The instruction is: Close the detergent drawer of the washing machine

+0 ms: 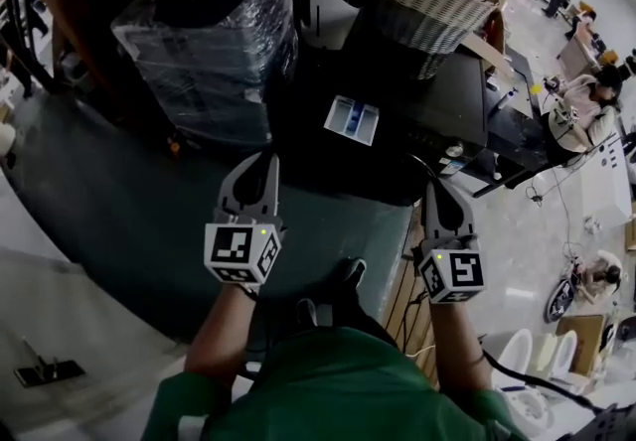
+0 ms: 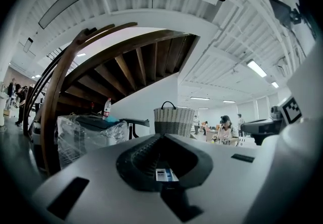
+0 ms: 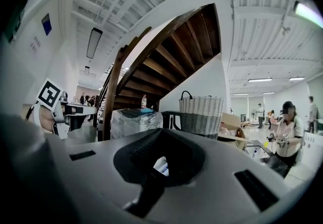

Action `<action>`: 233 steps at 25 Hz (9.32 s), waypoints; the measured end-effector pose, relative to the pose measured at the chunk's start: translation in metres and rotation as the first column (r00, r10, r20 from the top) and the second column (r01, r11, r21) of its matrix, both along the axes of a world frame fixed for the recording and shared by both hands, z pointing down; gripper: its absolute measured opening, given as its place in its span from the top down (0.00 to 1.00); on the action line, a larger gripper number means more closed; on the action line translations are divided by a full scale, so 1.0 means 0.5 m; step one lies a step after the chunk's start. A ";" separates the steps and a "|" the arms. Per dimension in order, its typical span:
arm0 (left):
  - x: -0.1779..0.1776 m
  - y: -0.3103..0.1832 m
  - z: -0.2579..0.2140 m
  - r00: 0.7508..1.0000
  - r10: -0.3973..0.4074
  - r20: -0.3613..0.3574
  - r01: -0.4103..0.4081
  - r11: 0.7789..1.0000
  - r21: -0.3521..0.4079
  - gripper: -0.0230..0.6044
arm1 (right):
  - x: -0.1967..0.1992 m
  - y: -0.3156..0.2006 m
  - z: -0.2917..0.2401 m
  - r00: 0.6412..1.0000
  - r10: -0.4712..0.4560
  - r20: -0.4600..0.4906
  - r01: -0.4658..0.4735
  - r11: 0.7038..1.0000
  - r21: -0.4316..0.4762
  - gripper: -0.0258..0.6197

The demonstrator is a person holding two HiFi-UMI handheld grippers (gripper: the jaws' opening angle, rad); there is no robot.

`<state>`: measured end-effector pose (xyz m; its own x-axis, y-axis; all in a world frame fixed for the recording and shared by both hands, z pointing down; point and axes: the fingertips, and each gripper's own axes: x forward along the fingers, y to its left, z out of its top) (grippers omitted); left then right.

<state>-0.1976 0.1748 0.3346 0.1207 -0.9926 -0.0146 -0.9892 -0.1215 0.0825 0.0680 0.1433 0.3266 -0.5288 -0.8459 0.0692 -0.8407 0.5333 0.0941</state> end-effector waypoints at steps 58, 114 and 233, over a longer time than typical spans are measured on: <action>0.195 -0.544 0.496 0.936 0.351 -0.003 -0.299 0.792 -0.532 0.90 | 0.056 -0.591 0.237 0.986 0.165 -0.011 -0.162 0.948 -0.274 0.93; 0.243 -0.807 0.644 0.932 0.359 -0.057 -0.311 0.705 -0.637 0.92 | -0.108 -0.612 0.456 0.993 -0.052 -0.110 -0.011 0.864 -0.503 0.93; 0.290 -0.705 -0.118 0.931 0.363 0.051 -0.366 0.927 0.081 0.93 | 0.124 -0.550 -0.133 0.976 0.206 0.066 -0.214 0.965 0.151 0.93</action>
